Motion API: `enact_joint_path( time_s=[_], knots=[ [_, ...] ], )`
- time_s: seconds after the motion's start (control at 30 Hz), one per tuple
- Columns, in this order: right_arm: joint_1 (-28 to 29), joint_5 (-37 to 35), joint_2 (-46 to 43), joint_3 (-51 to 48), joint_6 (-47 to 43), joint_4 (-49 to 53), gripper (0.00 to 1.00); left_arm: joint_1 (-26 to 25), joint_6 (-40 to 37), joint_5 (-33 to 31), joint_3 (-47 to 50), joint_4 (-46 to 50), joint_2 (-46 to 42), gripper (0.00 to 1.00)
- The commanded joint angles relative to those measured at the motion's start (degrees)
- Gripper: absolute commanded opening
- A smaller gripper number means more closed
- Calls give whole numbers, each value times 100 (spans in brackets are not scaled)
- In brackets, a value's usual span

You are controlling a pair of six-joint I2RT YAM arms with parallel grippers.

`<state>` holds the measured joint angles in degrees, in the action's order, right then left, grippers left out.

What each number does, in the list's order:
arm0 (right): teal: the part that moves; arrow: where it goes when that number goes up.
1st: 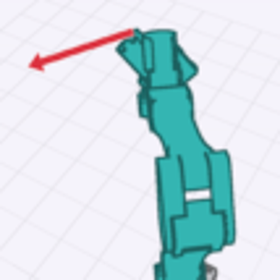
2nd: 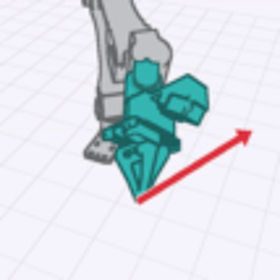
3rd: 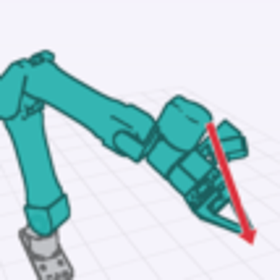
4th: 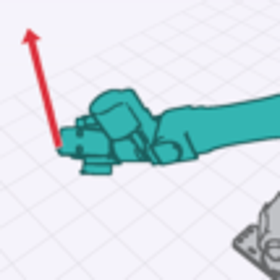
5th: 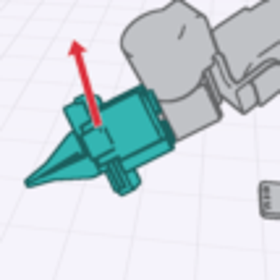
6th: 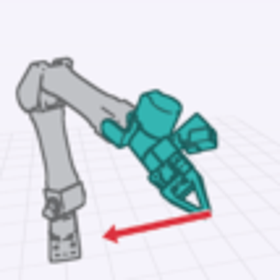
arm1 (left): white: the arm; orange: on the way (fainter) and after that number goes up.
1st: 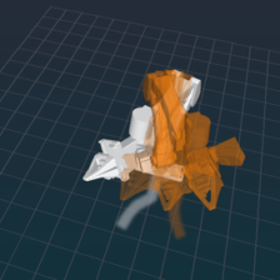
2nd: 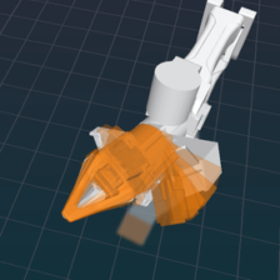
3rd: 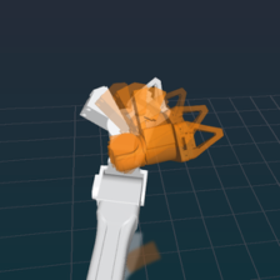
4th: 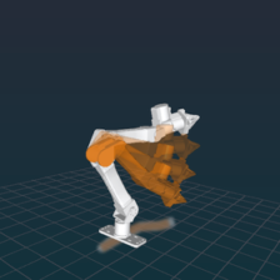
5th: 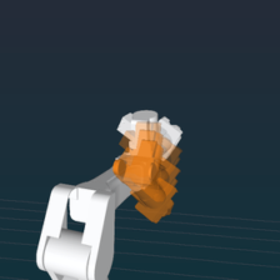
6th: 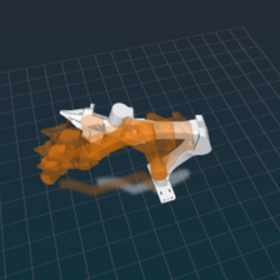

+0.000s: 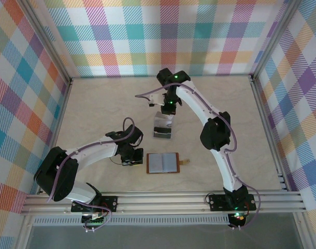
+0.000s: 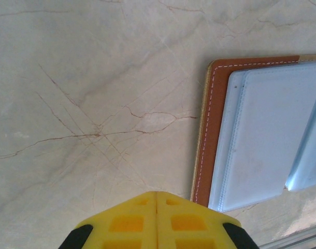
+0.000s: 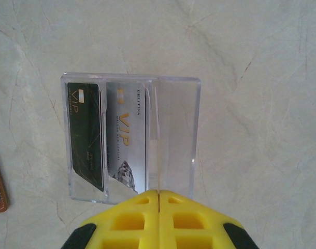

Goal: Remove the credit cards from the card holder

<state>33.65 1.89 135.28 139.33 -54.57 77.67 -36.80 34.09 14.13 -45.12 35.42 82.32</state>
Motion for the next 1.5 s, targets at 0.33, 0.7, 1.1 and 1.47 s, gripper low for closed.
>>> enact_joint_path(
  time_s=[0.33, 0.7, 1.1, 1.47],
  knots=[
    [-51, 186, 497, 68, -89, -11, 0, 96, 54, 125, 156, -13, 2, 7],
    [-51, -84, 350, -108, 82, -625, 24, 98, 61, 151, 135, 18, -22, 8],
    [-86, -135, -122, -423, 249, -1175, 30, 103, 53, 151, 180, 10, -85, 9],
    [-152, 199, -797, -1288, 773, -2060, 35, 102, 49, 291, 171, -190, -126, 9]
  ],
)
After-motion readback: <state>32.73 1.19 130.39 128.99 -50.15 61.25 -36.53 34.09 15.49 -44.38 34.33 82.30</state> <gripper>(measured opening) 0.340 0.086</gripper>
